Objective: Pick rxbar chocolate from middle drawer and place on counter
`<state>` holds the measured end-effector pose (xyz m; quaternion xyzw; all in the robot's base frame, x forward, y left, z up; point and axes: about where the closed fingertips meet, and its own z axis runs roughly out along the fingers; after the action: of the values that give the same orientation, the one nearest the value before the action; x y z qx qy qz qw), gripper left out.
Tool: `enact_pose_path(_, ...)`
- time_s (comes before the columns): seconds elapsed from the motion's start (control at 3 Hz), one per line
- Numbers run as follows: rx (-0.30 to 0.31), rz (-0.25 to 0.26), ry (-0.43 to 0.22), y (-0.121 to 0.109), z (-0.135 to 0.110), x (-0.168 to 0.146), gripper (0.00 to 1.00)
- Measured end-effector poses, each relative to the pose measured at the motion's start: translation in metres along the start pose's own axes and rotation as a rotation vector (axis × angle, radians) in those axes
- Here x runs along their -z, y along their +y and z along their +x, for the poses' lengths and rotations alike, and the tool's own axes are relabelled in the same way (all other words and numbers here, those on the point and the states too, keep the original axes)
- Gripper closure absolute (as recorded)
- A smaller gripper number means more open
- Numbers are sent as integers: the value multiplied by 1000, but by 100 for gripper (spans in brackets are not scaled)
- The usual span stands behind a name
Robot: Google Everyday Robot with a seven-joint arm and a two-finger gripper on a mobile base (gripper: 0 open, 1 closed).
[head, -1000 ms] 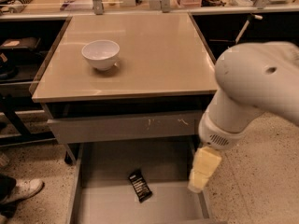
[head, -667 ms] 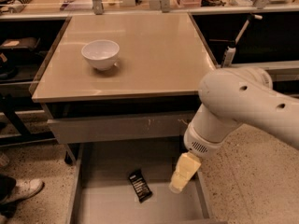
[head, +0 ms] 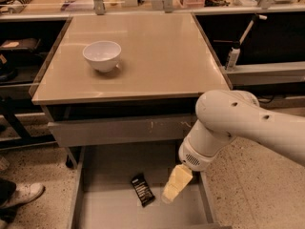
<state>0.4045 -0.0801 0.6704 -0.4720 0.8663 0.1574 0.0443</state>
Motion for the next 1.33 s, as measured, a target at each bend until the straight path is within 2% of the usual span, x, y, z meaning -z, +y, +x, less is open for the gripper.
enact_pose_path(0.33,0,-56,-3,8,-2,-24,0)
enact_pose_path(0.67,-50,-109,-13,21,-8,-71,0)
enact_pose_path(1.0,-101,-95,-39,20,-21,-105,0)
enact_pose_path(1.33,-134,-167,-55,21,-26,-133,0)
